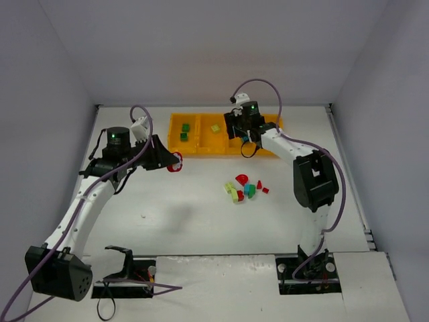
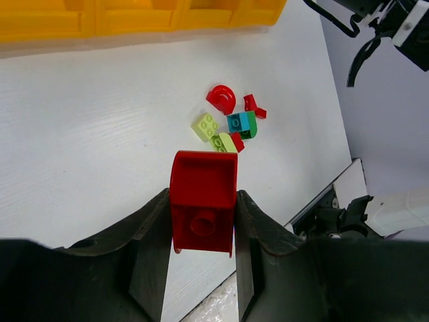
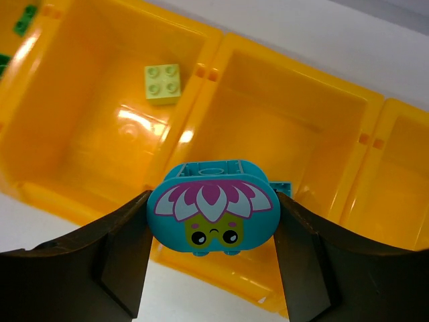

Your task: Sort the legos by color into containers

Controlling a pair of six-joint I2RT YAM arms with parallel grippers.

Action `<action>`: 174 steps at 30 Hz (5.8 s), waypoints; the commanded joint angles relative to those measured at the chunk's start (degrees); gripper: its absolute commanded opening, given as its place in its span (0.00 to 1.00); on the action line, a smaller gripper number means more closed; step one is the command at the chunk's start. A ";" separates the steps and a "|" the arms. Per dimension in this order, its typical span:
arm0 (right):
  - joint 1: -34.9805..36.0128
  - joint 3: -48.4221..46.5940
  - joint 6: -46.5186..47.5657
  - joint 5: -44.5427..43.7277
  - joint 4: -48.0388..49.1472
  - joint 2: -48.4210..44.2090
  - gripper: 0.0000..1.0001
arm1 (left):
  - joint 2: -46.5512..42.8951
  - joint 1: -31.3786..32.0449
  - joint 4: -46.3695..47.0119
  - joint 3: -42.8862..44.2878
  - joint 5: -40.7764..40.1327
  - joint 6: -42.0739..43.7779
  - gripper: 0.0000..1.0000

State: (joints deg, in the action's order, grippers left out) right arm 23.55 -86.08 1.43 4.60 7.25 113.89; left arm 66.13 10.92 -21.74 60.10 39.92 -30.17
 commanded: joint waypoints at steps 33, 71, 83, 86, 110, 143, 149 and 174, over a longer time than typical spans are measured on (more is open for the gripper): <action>10.09 14.53 -3.19 13.49 1.37 -29.67 0.77 | -0.40 4.54 18.83 -0.86 -7.66 -13.94 0.00; 16.88 14.80 -11.45 17.37 7.43 -29.78 0.70 | 6.56 13.43 30.61 2.31 -15.13 -20.10 0.00; 16.79 14.19 -11.98 16.14 9.45 -28.90 0.64 | 7.35 14.22 31.23 2.22 -14.96 -19.93 0.00; 16.79 14.36 -12.15 15.97 9.98 -28.81 0.63 | 7.26 14.39 31.67 2.13 -15.05 -20.01 0.00; 16.88 15.77 -13.21 14.91 12.70 -27.93 0.56 | 4.80 15.18 34.04 -0.06 -14.52 -23.35 0.00; 17.05 23.24 -5.56 5.86 12.97 -33.73 0.00 | 1.20 16.15 26.14 -1.91 -17.59 -18.61 0.31; 16.97 24.47 -4.95 6.03 12.71 -33.90 0.00 | 1.20 16.06 25.08 -1.38 -18.39 -17.38 0.39; -6.93 19.56 -10.65 -3.72 5.68 -25.13 0.05 | -5.65 14.05 11.10 -4.01 -25.59 -4.99 0.70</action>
State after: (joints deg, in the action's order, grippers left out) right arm 19.38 -62.28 -7.25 3.16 11.66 86.08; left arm 63.92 25.89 -10.50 56.77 15.75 -38.24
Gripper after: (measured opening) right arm 0.465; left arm 0.692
